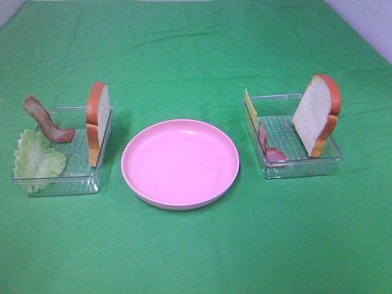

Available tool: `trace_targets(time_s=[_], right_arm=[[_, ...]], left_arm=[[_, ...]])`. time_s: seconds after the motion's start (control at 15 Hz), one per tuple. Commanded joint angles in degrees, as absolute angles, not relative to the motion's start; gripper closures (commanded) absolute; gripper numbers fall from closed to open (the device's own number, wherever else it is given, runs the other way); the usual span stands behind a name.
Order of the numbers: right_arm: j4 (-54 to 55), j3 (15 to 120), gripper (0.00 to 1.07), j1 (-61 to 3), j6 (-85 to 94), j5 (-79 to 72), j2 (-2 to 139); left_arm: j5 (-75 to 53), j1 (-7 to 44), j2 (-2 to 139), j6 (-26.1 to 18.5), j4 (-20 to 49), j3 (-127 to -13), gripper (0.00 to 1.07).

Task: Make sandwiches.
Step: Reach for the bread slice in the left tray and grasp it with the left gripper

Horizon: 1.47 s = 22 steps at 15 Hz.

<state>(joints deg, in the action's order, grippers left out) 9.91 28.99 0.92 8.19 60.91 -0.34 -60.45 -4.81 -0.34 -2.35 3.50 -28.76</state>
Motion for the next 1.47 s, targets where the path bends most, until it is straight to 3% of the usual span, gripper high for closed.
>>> trace_targets(time_s=[0.07, 1.47], right_arm=[[10.03, 28.99, 0.36, 1.2, 8.88, 60.91, -1.15], [10.03, 28.99, 0.36, 1.2, 8.88, 60.91, -1.15]], left_arm=[[-59.93, -4.41, -1.43, -2.18, 3.78, -28.65, 0.44], [-59.93, -4.41, -1.43, -2.18, 3.78, -28.65, 0.44]])
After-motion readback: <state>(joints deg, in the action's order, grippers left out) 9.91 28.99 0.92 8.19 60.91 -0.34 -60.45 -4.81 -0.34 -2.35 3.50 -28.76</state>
